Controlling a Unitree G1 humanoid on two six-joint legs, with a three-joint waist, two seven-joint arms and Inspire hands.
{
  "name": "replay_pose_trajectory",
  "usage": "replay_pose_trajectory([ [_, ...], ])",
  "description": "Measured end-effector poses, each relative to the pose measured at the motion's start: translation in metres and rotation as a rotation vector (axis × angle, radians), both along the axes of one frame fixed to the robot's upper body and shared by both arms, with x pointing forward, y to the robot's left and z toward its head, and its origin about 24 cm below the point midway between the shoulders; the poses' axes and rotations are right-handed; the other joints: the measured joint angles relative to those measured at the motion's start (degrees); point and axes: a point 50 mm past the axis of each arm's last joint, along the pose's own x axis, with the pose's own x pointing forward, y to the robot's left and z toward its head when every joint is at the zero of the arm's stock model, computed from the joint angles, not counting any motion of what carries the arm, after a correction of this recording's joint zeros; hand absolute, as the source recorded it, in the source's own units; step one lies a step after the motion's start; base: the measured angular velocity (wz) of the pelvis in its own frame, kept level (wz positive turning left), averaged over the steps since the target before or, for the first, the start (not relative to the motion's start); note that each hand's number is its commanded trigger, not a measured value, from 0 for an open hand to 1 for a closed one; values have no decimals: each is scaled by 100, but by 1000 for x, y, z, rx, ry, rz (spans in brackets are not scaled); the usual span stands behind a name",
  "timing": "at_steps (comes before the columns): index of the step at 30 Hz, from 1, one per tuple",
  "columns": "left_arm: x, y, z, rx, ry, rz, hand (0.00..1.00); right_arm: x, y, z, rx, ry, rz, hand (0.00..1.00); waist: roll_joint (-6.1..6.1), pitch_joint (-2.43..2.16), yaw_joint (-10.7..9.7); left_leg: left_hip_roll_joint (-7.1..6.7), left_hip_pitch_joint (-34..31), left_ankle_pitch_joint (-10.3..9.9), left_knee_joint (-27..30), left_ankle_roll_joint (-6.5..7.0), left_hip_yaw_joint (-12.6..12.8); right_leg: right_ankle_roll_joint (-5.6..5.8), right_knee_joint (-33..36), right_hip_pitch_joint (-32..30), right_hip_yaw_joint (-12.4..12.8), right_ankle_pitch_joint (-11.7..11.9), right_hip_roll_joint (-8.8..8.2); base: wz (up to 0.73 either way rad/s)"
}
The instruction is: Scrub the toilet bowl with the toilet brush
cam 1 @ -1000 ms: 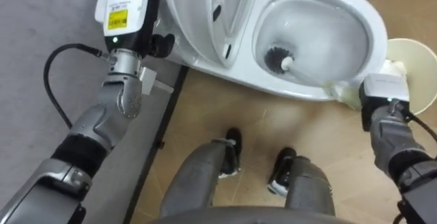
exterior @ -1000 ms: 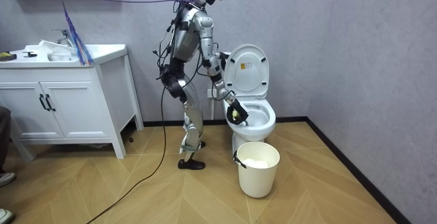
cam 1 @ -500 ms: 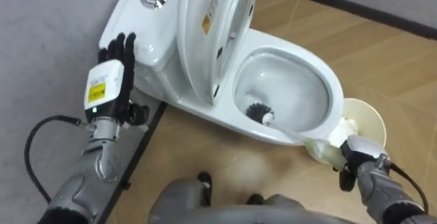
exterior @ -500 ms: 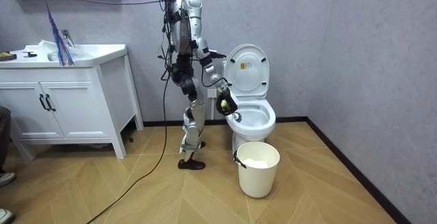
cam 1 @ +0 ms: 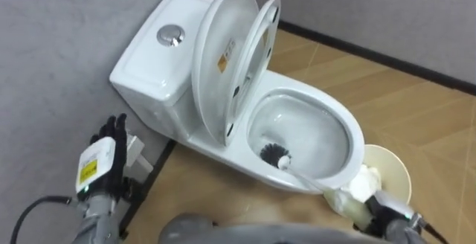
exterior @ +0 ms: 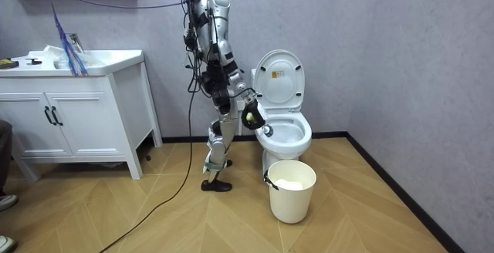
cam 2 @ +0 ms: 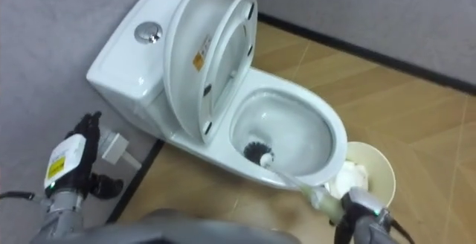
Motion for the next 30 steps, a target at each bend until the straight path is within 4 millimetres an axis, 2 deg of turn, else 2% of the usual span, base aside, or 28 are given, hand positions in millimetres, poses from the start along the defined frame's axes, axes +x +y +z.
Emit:
replay_pose_trajectory([
  [2, -21, 8, -15, -11, 110, 107, 0, -2, -1, 0, 12, -12, -49, 100, 14, 0, -24, -2, 157, -21, -59, -27, 19, 0, -53, 109, 112, 0, 8, -28],
  [5, -37, 12, -23, -45, 166, 228, 0, -13, -4, -1, 37, -23, -145, 100, 13, -3, -56, 2, 240, -84, -76, -75, 18, 2, -120, 185, 165, 1, 45, -9],
  [8, -52, 18, -31, -98, 219, 374, 0, -25, -4, -3, 58, -34, -278, 100, 5, -2, -77, 31, 392, -101, -182, -81, 193, 2, -109, 212, 383, 1, 76, -30],
  [12, -49, 20, -40, -129, 252, 455, 0, -31, -5, -5, 95, -81, -465, 100, 27, 7, -268, 33, 485, -101, -230, -81, 240, 0, -110, 241, 490, 2, 77, -15],
  [16, -47, 19, -45, -154, 276, 484, 0, -39, -1, -7, 126, -137, -635, 100, 50, 19, -444, 61, 605, -108, -281, -76, 514, 1, -99, 220, 790, 13, 91, -32],
  [18, -49, 20, -46, -165, 287, 513, 0, -40, 2, -8, 145, -144, -651, 100, 86, 26, -536, 79, 669, -130, -312, -79, 585, 4, -97, 211, 927, 24, 104, -43],
  [20, -50, 20, -48, -181, 293, 547, 0, -41, 6, -9, 163, -149, -666, 100, 146, -1, -549, 118, 758, -165, -347, -91, 741, 1, -105, 200, 1109, 54, 136, -50],
  [21, -56, 20, -50, -187, 313, 568, 0, -41, 8, -9, 177, -159, -684, 100, 191, 1, -611, 122, 794, -173, -380, -89, 802, 7, -101, 189, 1193, 60, 141, -34],
  [22, -56, 20, -52, -192, 322, 578, 0, -39, 9, -9, 190, -170, -696, 100, 207, -16, -690, 120, 815, -182, -381, -82, 829, 17, -96, 182, 1237, 68, 135, -34],
  [25, -56, 21, -52, -204, 320, 600, 0, -40, 10, -9, 206, -183, -723, 100, 292, -18, -757, 120, 927, -197, -402, -75, 981, 33, -83, 187, 1428, 79, 129, -33],
  [30, -69, 23, -56, -215, 372, 657, 0, -42, 11, -11, 225, -191, -769, 100, 272, -23, -859, 116, 1015, -210, -416, -76, 975, 39, -78, 193, 1601, 91, 132, -21],
])
